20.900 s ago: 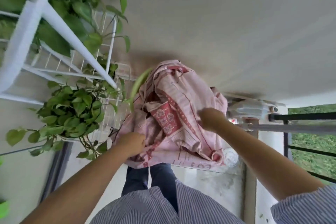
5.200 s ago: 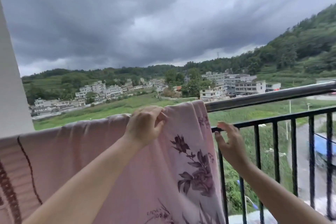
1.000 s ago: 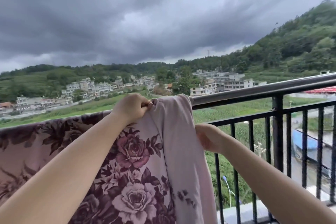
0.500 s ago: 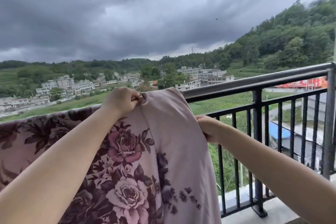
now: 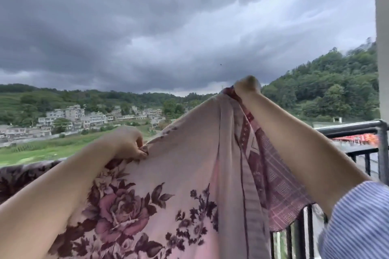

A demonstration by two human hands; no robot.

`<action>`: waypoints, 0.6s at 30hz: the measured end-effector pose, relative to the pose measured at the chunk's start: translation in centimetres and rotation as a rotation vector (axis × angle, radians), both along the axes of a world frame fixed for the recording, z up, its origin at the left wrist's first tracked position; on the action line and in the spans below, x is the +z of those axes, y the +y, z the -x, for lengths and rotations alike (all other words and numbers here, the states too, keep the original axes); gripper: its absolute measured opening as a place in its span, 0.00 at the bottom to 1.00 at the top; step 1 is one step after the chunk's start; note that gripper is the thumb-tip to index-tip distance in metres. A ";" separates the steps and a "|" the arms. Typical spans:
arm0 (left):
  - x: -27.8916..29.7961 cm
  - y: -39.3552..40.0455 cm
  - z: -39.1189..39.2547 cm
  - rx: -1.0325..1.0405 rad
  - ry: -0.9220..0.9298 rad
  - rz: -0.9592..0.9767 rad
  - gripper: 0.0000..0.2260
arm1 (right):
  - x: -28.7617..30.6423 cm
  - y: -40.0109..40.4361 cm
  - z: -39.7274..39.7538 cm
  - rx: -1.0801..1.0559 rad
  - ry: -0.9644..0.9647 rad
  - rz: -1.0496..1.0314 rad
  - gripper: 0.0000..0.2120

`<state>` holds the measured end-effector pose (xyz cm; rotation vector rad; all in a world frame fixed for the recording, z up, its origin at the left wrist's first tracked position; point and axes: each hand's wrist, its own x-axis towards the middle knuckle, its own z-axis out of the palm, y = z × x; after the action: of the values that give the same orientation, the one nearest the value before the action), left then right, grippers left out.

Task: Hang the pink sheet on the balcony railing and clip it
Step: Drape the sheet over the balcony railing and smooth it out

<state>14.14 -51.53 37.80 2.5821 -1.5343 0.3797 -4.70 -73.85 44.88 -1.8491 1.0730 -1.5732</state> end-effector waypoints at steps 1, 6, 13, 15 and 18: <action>0.5 -0.4 -0.4 0.018 0.044 -0.035 0.11 | 1.4 -0.5 -0.5 -0.087 0.055 0.125 0.11; 1.9 -0.8 -1.1 0.085 0.145 -0.147 0.14 | 7.4 -5.3 -1.4 -0.135 0.170 0.490 0.13; 1.3 -4.1 2.5 -0.053 0.151 -0.041 0.22 | -2.5 -8.4 -4.7 0.380 1.185 0.058 0.14; 0.5 -6.3 4.7 -0.144 0.087 0.058 0.19 | -4.6 -7.5 -3.1 0.432 1.224 0.106 0.16; -1.7 -10.0 7.7 -0.238 0.024 0.177 0.16 | -6.4 -6.4 0.7 0.401 1.163 0.318 0.12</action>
<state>6.40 -61.55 36.10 2.2340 -1.6913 0.4353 -5.45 -80.22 38.46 -3.0570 0.7437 -0.3440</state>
